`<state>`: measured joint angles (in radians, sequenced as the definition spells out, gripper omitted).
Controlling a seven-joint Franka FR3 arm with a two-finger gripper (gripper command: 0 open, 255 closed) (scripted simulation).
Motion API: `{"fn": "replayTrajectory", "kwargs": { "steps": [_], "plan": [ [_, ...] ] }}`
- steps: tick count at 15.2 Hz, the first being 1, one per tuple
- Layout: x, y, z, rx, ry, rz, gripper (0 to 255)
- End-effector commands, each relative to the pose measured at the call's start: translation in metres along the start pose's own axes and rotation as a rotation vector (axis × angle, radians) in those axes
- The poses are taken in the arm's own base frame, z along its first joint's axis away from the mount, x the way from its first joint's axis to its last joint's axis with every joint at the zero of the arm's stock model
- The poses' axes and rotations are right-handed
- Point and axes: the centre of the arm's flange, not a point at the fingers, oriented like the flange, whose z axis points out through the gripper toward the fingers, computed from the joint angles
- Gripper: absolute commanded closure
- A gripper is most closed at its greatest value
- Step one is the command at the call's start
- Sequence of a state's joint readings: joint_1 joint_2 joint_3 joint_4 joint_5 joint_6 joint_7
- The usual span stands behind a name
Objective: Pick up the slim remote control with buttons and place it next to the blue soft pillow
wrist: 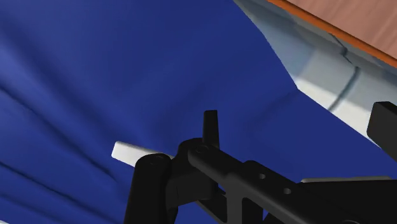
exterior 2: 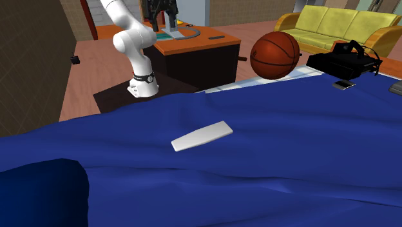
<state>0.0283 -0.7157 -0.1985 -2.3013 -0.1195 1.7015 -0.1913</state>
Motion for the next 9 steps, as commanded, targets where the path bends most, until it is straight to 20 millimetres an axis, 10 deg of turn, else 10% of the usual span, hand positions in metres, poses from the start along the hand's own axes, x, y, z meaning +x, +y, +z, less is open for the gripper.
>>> {"fn": "replayTrajectory", "kwargs": {
  "steps": [1, 9],
  "plan": [
    [0.011, 0.019, 0.014, 0.004, -0.005, -0.072, 0],
    [0.067, 0.088, 0.077, 0.023, -0.027, -0.336, 0]
  ]
}}
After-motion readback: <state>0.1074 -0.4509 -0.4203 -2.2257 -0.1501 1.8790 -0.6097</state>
